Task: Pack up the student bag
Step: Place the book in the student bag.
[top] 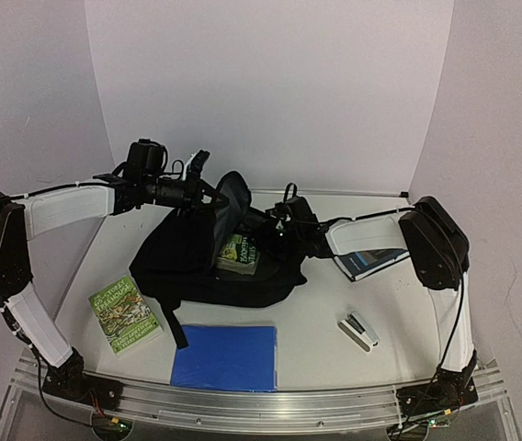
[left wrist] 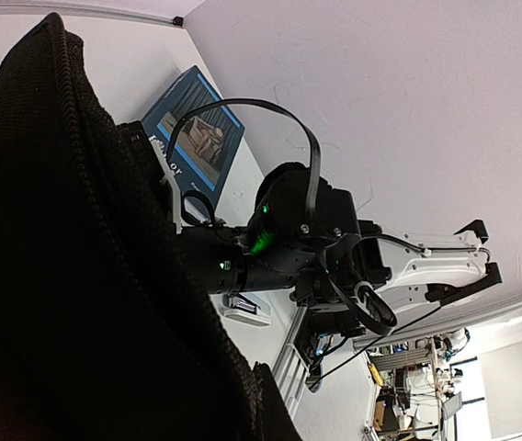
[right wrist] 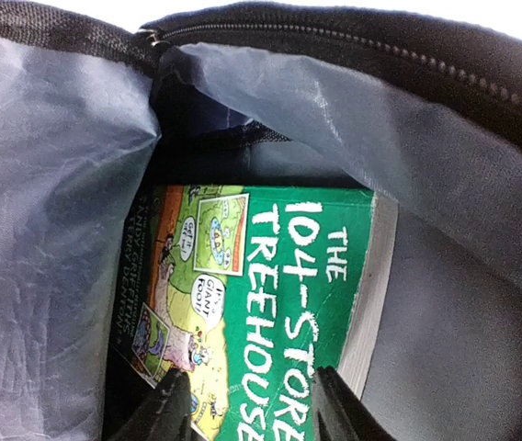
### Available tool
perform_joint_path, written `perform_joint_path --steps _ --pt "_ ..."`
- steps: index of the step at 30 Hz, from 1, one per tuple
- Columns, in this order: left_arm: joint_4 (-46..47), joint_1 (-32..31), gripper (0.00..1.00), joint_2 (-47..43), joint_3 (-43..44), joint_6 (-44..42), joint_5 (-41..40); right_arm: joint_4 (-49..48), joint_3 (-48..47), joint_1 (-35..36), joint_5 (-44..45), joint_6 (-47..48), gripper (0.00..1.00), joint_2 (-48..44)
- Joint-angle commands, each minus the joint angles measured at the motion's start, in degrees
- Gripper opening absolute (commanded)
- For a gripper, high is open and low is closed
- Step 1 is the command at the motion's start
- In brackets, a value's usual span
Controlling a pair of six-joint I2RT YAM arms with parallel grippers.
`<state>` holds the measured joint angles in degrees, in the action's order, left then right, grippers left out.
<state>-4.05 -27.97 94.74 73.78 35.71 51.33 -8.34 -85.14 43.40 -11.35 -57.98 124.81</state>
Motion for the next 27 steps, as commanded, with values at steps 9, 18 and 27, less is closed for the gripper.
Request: perform_joint_path --steps 9,18,27 --pt "2.3 -0.2 0.00 -3.1 0.9 -1.7 1.4 6.6 -1.4 0.2 6.1 0.9 0.47 1.4" --pt "2.7 -0.2 0.00 -2.9 0.5 -1.3 1.0 4.9 -5.7 0.4 -1.1 1.5 0.36 6.2" --pt "3.8 -0.2 0.00 -2.2 0.0 1.0 0.1 -1.6 -11.6 0.5 -8.8 0.9 0.29 11.1"
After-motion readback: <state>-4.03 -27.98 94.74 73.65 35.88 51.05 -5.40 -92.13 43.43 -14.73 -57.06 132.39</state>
